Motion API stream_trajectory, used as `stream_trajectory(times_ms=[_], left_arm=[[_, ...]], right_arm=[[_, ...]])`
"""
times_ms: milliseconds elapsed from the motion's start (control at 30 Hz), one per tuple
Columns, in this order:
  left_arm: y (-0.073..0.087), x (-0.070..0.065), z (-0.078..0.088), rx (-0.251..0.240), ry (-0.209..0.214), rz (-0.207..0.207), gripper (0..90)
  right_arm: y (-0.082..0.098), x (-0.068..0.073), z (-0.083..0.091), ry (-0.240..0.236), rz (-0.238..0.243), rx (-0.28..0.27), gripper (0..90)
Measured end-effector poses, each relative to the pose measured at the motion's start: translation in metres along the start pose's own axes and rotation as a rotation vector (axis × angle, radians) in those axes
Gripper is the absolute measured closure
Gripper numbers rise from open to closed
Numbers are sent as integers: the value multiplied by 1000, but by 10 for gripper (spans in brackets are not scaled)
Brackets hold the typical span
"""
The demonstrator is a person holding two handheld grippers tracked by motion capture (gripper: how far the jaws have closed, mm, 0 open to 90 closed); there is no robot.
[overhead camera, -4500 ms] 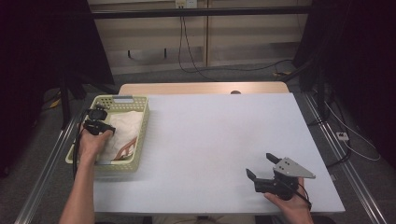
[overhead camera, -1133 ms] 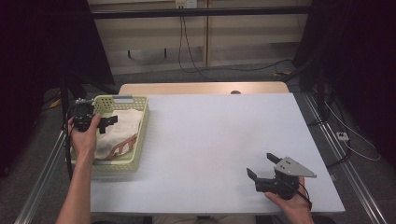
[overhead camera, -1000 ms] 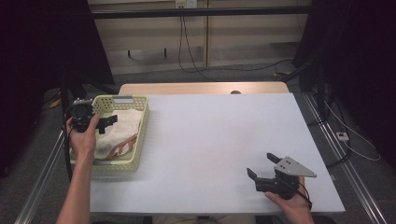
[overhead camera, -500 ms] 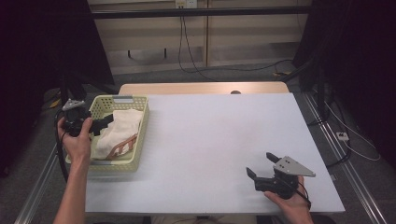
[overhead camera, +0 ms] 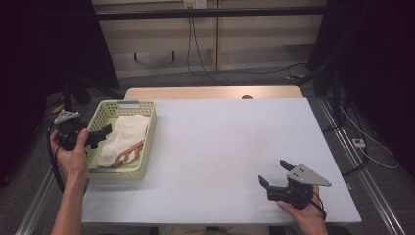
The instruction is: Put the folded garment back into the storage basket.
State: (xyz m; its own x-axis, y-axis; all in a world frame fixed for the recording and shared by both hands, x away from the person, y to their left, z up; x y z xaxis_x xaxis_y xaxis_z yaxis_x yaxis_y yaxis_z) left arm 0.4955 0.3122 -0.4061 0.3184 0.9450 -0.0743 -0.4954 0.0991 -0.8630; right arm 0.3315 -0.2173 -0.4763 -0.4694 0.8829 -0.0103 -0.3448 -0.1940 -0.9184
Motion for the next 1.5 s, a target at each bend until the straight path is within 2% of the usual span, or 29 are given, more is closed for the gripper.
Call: stream_trajectory(times_ms=[300,400,500,567,733,900,1033,1167,1333,1367,1467,1500], left_arm=[[6,5,15,-26,-13,-13,52],[10,7,19,-44,-14,9,53],[14,7,21,-34,-24,20,58],[16,6,25,-52,-28,23,61],[20,2,33,-53,-31,7,61],[18,-4,40,-64,-27,-16,61],[13,-13,47,-109,-31,-43,61],[12,-20,50,-109,-34,-45,61],[12,-35,52,-105,-2,-70,60],[12,-40,52,-118,0,-85,60],[14,-46,52,-116,-3,-105,60],[15,-50,51,-110,17,-101,60]], right_arm=[[0,1,1,-1,0,-3,103],[0,1,0,1,2,-1,103],[0,0,1,4,2,-1,104],[0,0,1,4,1,-1,103],[0,0,1,4,2,0,104],[0,0,1,5,1,2,104],[0,0,1,5,1,1,104],[0,0,0,3,3,1,104],[0,0,1,5,0,-1,105],[0,0,1,4,1,-2,105],[0,0,0,4,1,-2,105],[-1,0,0,4,0,-3,105]])
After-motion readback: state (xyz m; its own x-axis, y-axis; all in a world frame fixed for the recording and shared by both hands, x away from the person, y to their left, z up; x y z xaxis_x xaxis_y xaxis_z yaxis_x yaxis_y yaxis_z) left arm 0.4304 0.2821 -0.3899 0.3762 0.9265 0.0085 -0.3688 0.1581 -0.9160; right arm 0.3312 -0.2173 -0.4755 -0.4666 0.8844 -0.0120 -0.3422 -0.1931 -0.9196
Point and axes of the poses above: each handheld gripper's, and its own axes: z roughly backward along the jaws, y roughly out of its underside, x roughly to its left, the point moved 9 cm from there along -z, roughly forward along the jaws
